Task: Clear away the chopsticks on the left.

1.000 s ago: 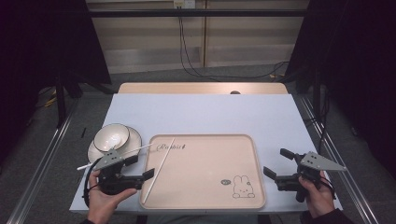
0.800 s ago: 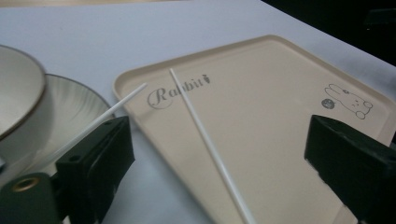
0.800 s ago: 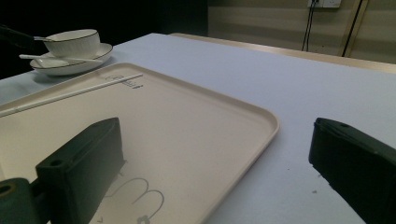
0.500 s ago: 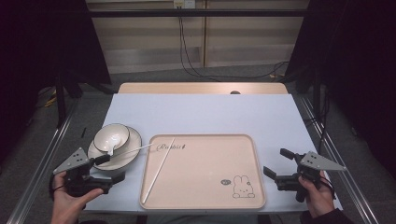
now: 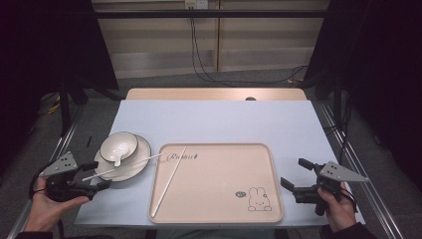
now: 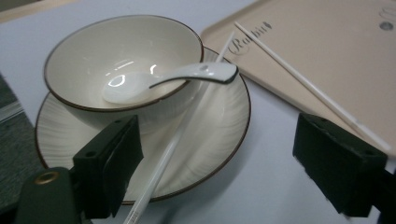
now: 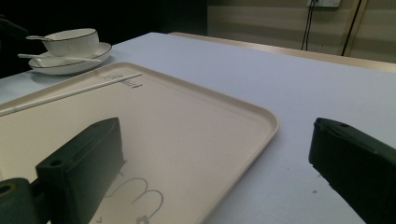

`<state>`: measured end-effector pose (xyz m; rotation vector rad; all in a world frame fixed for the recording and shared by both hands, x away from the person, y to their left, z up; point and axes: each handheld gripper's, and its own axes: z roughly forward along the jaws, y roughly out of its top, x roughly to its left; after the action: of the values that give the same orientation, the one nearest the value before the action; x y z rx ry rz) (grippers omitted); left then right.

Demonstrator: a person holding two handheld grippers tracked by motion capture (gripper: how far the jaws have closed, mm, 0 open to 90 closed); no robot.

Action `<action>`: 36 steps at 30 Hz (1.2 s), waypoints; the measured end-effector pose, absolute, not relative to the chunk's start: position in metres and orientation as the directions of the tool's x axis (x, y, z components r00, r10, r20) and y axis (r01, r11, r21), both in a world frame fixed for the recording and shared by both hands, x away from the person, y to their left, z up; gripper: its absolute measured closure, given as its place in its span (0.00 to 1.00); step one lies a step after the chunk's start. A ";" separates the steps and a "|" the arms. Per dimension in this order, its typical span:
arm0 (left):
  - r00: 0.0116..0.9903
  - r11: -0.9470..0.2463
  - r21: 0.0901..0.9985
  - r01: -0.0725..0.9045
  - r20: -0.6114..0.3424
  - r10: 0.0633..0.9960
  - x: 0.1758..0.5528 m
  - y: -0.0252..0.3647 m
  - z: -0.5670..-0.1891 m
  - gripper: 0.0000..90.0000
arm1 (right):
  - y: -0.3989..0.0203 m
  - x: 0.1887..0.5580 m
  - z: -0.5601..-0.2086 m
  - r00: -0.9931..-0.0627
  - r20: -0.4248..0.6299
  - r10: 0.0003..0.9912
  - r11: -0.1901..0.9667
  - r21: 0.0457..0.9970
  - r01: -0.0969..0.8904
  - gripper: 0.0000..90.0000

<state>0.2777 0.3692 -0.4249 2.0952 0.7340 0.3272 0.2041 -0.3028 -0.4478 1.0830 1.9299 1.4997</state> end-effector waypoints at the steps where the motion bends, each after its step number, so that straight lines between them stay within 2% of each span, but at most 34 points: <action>1: 0.792 -0.450 0.807 0.382 -0.035 0.610 0.278 0.369 -0.425 0.21 | -0.303 0.204 -0.448 -0.582 0.104 0.807 0.094 0.949 0.300 0.03; 2: 0.801 -0.464 0.804 0.373 -0.026 0.598 0.280 0.371 -0.428 0.21 | -0.303 0.204 -0.448 -0.582 0.104 0.807 0.094 0.949 0.300 0.03; 3: 0.796 -0.464 0.802 0.377 -0.024 0.605 0.284 0.373 -0.431 0.30 | -0.303 0.204 -0.448 -0.582 0.103 0.807 0.095 0.949 0.299 0.03; 4: 0.797 -0.470 0.797 0.378 -0.022 0.604 0.286 0.375 -0.432 0.31 | -0.303 0.204 -0.448 -0.581 0.103 0.807 0.094 0.950 0.299 0.03; 6: 0.806 -0.505 0.779 0.372 -0.002 0.591 0.294 0.377 -0.434 0.41 | -0.303 0.204 -0.448 -0.582 0.101 0.807 0.098 0.949 0.300 0.03; 7: 0.806 -0.505 0.779 0.372 -0.002 0.591 0.294 0.377 -0.434 0.41 | -0.303 0.204 -0.448 -0.582 0.101 0.807 0.098 0.949 0.300 0.03; 9: 0.815 -0.528 0.761 0.378 -0.003 0.579 0.299 0.377 -0.435 0.50 | -0.303 0.204 -0.448 -0.580 0.101 0.808 0.097 0.949 0.301 0.03; 14: 0.830 -0.596 0.703 0.389 0.013 0.557 0.311 0.371 -0.436 0.60 | -0.303 0.205 -0.448 -0.583 0.098 0.807 0.101 0.949 0.299 0.03; 20: 0.847 -0.626 0.674 0.392 0.002 0.531 0.316 0.362 -0.441 0.71 | -0.303 0.205 -0.448 -0.581 0.099 0.808 0.099 0.949 0.300 0.03; 27: 0.852 -0.644 0.643 0.415 -0.026 0.523 0.324 0.356 -0.437 0.80 | -0.302 0.204 -0.448 -0.586 0.103 0.804 0.100 0.947 0.305 0.03; 36: 0.867 -0.673 0.612 0.415 -0.041 0.497 0.327 0.340 -0.440 0.81 | -0.302 0.204 -0.448 -0.587 0.104 0.803 0.100 0.947 0.304 0.03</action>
<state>0.3269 0.3401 -0.4396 2.4003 0.6573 0.1695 0.2045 -0.3022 -0.4482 1.0804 1.9415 1.4972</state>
